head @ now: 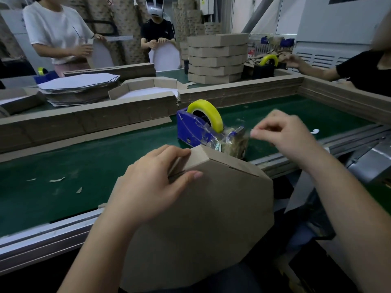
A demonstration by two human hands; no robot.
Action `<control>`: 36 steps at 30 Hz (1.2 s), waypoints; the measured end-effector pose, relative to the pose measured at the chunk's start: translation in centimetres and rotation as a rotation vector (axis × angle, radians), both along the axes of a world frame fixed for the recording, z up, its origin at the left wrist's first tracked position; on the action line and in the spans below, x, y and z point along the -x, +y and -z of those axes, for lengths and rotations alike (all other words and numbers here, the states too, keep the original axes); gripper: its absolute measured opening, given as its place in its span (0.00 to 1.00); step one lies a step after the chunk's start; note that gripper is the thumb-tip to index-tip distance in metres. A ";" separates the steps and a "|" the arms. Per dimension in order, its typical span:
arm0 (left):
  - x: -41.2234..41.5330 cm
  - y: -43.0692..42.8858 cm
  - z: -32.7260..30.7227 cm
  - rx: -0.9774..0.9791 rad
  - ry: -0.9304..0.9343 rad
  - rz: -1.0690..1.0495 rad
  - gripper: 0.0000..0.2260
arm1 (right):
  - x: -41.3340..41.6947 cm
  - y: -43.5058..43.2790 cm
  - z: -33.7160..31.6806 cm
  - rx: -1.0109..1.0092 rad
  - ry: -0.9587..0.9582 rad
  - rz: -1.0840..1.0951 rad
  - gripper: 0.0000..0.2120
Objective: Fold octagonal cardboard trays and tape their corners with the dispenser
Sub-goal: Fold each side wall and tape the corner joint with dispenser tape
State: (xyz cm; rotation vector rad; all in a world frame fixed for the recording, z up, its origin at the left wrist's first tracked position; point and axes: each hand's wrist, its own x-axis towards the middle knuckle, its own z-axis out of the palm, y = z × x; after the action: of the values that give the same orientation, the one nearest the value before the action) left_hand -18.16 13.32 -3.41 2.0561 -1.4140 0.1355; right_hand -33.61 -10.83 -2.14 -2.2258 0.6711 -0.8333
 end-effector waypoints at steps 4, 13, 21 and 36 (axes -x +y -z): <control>0.1 0.3 0.2 0.016 0.033 0.000 0.27 | -1.6 4.3 -4.3 -0.171 -0.002 -0.415 0.08; 0.2 0.8 0.2 0.040 0.071 0.018 0.28 | -4.6 5.0 -4.7 -0.418 0.471 -0.580 0.13; 0.3 0.9 0.3 0.092 0.022 0.122 0.22 | -4.5 4.5 -4.7 -0.433 0.509 -0.578 0.12; 0.6 0.6 1.0 0.107 -0.176 0.099 0.15 | -4.5 3.8 -4.9 -0.401 0.761 -0.531 0.14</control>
State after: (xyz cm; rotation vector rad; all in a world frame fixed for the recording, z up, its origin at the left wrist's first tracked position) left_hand -18.74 13.96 -4.37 1.9212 -1.5767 0.3502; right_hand -29.11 -7.04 2.78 -2.1429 0.4701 0.4087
